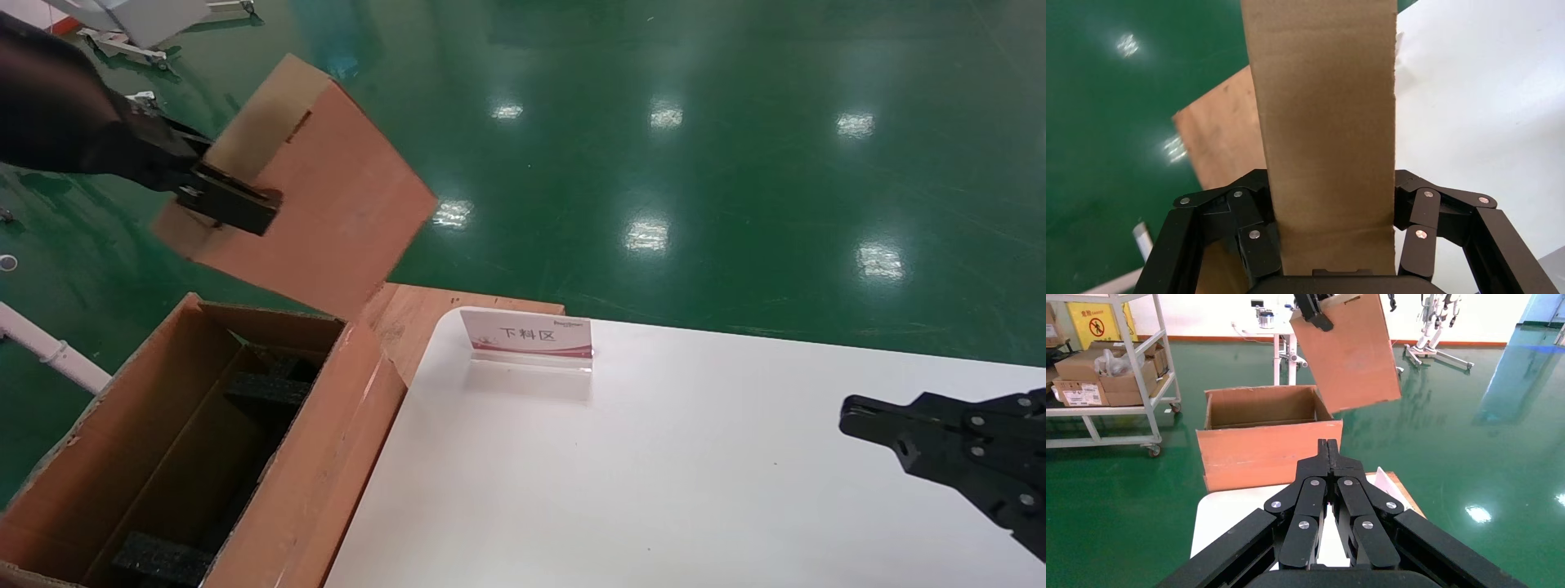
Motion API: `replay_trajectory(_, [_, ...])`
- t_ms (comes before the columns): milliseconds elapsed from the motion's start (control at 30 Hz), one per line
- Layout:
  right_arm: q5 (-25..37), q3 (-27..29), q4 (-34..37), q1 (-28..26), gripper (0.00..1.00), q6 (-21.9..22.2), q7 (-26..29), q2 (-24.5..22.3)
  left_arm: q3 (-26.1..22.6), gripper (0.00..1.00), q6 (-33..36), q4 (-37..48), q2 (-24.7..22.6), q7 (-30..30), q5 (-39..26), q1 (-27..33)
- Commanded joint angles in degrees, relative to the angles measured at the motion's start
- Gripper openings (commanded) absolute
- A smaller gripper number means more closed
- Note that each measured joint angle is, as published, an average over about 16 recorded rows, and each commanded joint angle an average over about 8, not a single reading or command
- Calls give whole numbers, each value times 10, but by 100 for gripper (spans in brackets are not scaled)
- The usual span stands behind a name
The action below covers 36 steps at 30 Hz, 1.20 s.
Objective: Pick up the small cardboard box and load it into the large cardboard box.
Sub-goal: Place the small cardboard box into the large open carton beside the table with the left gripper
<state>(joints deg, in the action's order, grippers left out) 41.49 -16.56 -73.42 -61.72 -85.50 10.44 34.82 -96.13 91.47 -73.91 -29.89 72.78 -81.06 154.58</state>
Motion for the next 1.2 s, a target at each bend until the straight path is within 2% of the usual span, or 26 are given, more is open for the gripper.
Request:
replay_trajectory(33, [0,0,0,0,0,0,0,0,-19,0,3,4,-3,5,-5,25])
replay_trajectory(67, [0,0,0,0,6,0,0,0,-36,0,3,7,-5,5,-5,34])
replay_trajectory(300, [0,0,0,0,94,0,0,0,-171,0,5,39,-15,-13,11,91])
replay_trajectory(333, [0,0,0,0,100,0,0,0,-190,0,5,45,-16,-17,13,96])
replay_trajectory(533, [0,-1,0,0,100,0,0,0,-285,0,5,93,-19,-50,27,114])
replay_trajectory(733, [-1,-1,0,0,100,0,0,0,-347,0,1,144,-8,-82,60,113])
replay_trajectory(933, [-1,-1,0,0,100,0,-1,0,-385,0,-4,182,7,-109,76,108])
replay_trajectory(1200, [-1,-1,0,0,100,1,-1,-1,-413,0,-11,220,33,-138,93,95])
